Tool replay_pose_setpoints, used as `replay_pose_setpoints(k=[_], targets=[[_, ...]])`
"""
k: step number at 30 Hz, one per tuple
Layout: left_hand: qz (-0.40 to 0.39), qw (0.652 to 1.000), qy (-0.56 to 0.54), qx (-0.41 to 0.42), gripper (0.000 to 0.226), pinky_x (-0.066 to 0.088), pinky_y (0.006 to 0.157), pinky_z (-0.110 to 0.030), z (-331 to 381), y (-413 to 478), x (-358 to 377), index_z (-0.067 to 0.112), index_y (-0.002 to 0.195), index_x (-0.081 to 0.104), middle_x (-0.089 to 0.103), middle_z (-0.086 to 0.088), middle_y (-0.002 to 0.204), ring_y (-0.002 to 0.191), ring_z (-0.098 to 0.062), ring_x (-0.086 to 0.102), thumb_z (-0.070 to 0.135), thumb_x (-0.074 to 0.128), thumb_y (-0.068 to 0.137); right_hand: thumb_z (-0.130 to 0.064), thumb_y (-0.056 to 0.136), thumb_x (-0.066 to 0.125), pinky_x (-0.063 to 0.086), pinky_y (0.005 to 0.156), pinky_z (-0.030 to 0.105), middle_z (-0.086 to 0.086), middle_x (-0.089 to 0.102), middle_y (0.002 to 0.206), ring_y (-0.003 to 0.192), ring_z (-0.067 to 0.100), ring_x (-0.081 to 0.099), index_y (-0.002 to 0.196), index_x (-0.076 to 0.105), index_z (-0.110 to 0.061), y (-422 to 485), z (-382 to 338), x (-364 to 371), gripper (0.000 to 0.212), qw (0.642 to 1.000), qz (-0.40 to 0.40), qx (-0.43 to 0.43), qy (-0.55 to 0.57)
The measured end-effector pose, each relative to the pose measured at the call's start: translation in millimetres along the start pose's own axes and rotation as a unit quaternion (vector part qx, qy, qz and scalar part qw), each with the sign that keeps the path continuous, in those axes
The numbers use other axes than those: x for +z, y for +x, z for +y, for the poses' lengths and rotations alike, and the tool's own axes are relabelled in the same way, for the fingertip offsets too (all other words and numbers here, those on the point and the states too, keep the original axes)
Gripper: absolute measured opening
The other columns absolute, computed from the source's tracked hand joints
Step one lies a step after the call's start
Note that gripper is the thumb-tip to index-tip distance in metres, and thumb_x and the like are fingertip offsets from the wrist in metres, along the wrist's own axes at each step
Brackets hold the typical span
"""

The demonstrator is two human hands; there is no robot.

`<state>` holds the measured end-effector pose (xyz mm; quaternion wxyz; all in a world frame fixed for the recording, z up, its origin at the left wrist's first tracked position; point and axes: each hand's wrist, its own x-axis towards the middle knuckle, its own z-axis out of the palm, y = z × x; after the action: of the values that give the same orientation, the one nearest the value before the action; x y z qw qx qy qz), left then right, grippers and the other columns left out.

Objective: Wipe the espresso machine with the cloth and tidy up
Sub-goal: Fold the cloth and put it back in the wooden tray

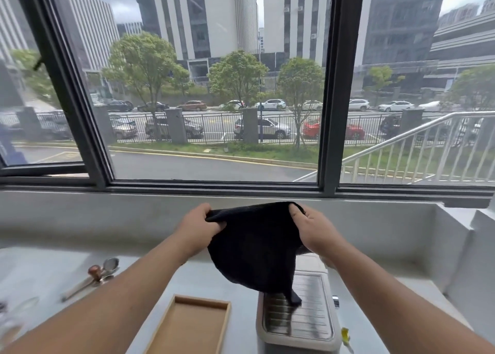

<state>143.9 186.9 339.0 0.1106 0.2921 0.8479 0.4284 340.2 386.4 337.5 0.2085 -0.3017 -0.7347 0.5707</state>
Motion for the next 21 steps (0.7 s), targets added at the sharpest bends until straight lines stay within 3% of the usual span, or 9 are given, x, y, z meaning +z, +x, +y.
replay_pose_setpoints(k=[3,5,8,12,14,17,19,21], targets=[[0.032,0.997,-0.062,-0.032,0.018,0.050,0.070,-0.036,-10,-10,-5,0.022,0.097,0.063,0.072,-0.004,0.094,0.087,-0.023,0.066,0.038,0.071,0.096,-0.064,0.101,0.049,0.067,0.063,0.045,0.017,0.079,0.097,0.077,0.033,0.079,0.101,0.073,-0.009,8,6,16,0.060,0.997,0.004,0.060,0.054],[0.046,0.994,-0.092,-0.045,0.026,0.051,0.071,-0.037,-16,-17,-10,0.018,0.099,0.065,0.072,-0.006,0.096,0.088,-0.025,0.066,0.044,0.068,0.098,-0.077,0.095,0.047,0.067,0.066,0.044,0.013,0.079,0.098,0.080,0.033,0.079,0.102,0.072,-0.013,11,11,26,0.069,0.990,0.006,0.112,0.086],[0.082,0.991,-0.095,-0.052,0.033,0.053,0.070,-0.040,-26,-26,-17,0.016,0.100,0.063,0.072,-0.009,0.098,0.087,-0.025,0.066,0.049,0.063,0.101,-0.077,0.095,0.047,0.067,0.076,0.046,0.013,0.079,0.102,0.090,0.032,0.077,0.106,0.069,-0.012,14,18,41,0.070,0.983,-0.008,0.145,0.116],[0.098,0.984,-0.131,-0.070,0.030,0.058,0.093,-0.055,-39,-30,-23,0.022,0.105,0.061,0.073,-0.008,0.107,0.104,-0.032,0.069,0.052,0.056,0.103,-0.075,0.094,0.052,0.061,0.095,0.052,0.011,0.081,0.108,0.102,0.032,0.078,0.118,0.072,-0.010,10,21,61,0.072,0.959,-0.099,0.170,0.203],[0.101,0.981,-0.144,-0.082,0.032,0.057,0.095,-0.058,-42,-27,-25,0.023,0.106,0.060,0.073,-0.009,0.109,0.105,-0.034,0.069,0.054,0.053,0.103,-0.062,0.099,0.057,0.057,0.102,0.047,0.011,0.078,0.119,0.111,0.029,0.075,0.124,0.073,-0.010,3,18,67,0.060,0.948,-0.166,0.155,0.225],[0.094,0.968,-0.205,-0.106,0.031,0.056,0.099,-0.057,-45,-20,-30,0.025,0.109,0.061,0.071,-0.013,0.116,0.111,-0.035,0.068,0.054,0.050,0.105,-0.017,0.098,0.064,0.060,0.089,0.039,0.016,0.076,0.118,0.107,0.029,0.074,0.128,0.068,0.001,0,14,70,0.036,0.932,-0.238,0.112,0.248],[0.079,0.955,-0.255,-0.128,0.033,0.055,0.103,-0.058,-48,-14,-34,0.022,0.115,0.060,0.070,-0.015,0.122,0.116,-0.037,0.067,0.052,0.049,0.107,0.003,0.096,0.055,0.055,0.101,0.047,0.028,0.069,0.122,0.112,0.036,0.068,0.132,0.061,0.007,3,13,73,0.037,0.925,-0.266,0.084,0.257],[0.058,0.945,-0.290,-0.140,0.039,0.054,0.105,-0.059,-51,-8,-38,0.017,0.124,0.060,0.069,-0.015,0.127,0.118,-0.036,0.067,0.050,0.047,0.108,0.011,0.095,0.045,0.047,0.111,0.054,0.034,0.063,0.134,0.117,0.040,0.063,0.138,0.057,0.006,9,11,78,0.044,0.933,-0.257,0.064,0.245]])
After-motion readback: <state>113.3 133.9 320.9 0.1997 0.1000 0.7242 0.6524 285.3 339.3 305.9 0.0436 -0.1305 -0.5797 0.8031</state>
